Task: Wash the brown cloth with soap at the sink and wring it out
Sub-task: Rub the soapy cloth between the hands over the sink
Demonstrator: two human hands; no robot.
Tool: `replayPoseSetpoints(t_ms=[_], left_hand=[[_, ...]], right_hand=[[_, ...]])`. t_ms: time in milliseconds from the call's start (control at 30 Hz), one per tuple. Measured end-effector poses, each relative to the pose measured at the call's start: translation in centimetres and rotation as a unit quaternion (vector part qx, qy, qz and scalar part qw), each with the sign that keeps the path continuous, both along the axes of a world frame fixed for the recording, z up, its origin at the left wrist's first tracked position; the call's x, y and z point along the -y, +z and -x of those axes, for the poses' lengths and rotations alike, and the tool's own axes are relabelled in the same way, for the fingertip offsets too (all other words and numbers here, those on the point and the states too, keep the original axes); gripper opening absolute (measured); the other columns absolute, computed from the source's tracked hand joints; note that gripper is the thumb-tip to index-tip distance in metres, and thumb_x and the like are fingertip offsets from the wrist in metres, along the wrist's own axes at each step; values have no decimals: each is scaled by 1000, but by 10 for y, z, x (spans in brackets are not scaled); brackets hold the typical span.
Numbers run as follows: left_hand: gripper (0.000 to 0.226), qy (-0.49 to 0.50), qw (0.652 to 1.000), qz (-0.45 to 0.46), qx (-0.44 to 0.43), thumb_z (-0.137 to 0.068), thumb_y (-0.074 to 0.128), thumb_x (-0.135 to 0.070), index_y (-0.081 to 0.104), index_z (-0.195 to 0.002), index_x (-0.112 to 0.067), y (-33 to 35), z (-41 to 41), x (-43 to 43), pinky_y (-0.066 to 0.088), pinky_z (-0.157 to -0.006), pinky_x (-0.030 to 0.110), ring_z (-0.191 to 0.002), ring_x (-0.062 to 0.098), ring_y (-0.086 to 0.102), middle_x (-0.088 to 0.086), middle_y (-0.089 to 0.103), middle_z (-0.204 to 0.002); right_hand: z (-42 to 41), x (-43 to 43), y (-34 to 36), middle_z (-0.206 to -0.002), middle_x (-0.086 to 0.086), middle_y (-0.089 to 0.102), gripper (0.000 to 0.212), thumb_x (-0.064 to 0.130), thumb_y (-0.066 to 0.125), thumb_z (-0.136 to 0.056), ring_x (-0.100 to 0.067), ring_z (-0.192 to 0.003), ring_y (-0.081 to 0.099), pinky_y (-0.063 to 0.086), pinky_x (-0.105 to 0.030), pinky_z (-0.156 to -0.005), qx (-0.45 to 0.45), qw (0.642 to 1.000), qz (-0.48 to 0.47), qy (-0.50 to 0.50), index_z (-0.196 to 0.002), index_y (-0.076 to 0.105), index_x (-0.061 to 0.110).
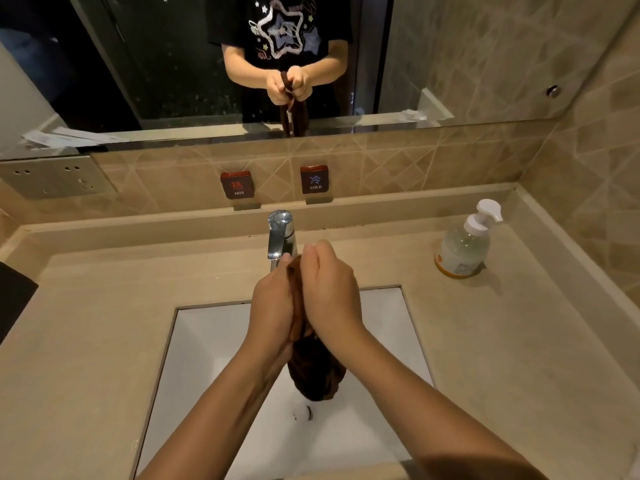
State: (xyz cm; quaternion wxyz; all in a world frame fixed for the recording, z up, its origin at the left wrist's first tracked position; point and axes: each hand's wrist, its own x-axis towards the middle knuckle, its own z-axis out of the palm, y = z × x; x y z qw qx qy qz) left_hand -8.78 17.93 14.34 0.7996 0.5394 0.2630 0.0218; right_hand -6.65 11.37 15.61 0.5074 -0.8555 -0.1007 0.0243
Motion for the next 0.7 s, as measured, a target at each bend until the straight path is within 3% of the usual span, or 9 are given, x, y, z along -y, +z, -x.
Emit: replayPoseSetpoints(t_ms=[67,167,233,300,333,467,567,600,700], left_hand=[[38,5,1000,-20,-3,-97,47,-34,61,-73,-9,0,0,0,39,-39,15,-43,11,52,3,53,-53],[34,-5,997,65,-41,-93,50,-41,63,-102,-12,4,1,-4,44,-57,25,-62,16,58,8,58,-79],[32,-7,999,42,-32,-94,51,-38,63,-90,-9,3,1,-3,44,-54,23,-58,15,57,8,60,-74],[38,-3,1000,-8,-19,-96,51,-30,56,-64,-10,-1,0,1,38,-39,15,-41,9,50,1,54,-49],[39,-3,999,-27,-25,-96,51,-28,53,-61,-11,1,1,3,35,-36,14,-38,8,48,-1,50,-45],[29,-7,997,57,-45,-95,49,-34,63,-101,-10,6,1,0,45,-55,23,-63,14,57,8,57,-76],[28,-36,999,12,-15,-96,51,-25,58,-75,-8,0,4,0,41,-40,15,-45,9,53,7,53,-59],[29,-52,999,2,-7,-96,51,-24,60,-75,-7,1,7,3,43,-41,16,-46,10,57,9,58,-59],[34,-92,996,20,5,-96,49,-31,63,-111,-3,5,14,1,57,-63,26,-82,21,72,18,72,-97]], right_hand=[[-3,2,3,-64,4,43,34,30,27,-100,-10,-56,40,29,-26,-48,-7,1000,-3,-15,-67,29,26],[19,-4,5,-74,-2,51,28,33,25,-100,-20,-64,45,30,-33,-52,-9,999,40,33,-78,35,19],[12,-3,2,-71,-1,49,29,31,26,-100,-20,-62,44,30,-34,-52,-11,1000,25,13,-75,35,18],[-7,1,0,-64,3,43,32,28,27,-99,-15,-58,40,31,-32,-53,-16,999,-11,-32,-68,31,22],[-11,2,-2,-63,4,42,32,28,27,-100,-13,-57,39,31,-31,-52,-17,999,-10,-39,-68,31,23],[17,-2,-4,-64,4,42,27,31,26,-100,-14,-57,41,29,-28,-50,0,999,40,9,-79,36,17],[-2,1,-7,-60,5,38,33,27,28,-99,-12,-56,37,28,-31,-51,4,1000,-6,-30,-67,31,23],[-15,3,-6,-61,5,40,34,26,29,-99,-13,-59,38,29,-32,-53,-12,999,-17,-41,-65,31,23],[-32,9,-10,-70,1,47,31,26,34,-99,-13,-69,45,36,-26,-60,-81,990,-107,-33,-73,46,15]])
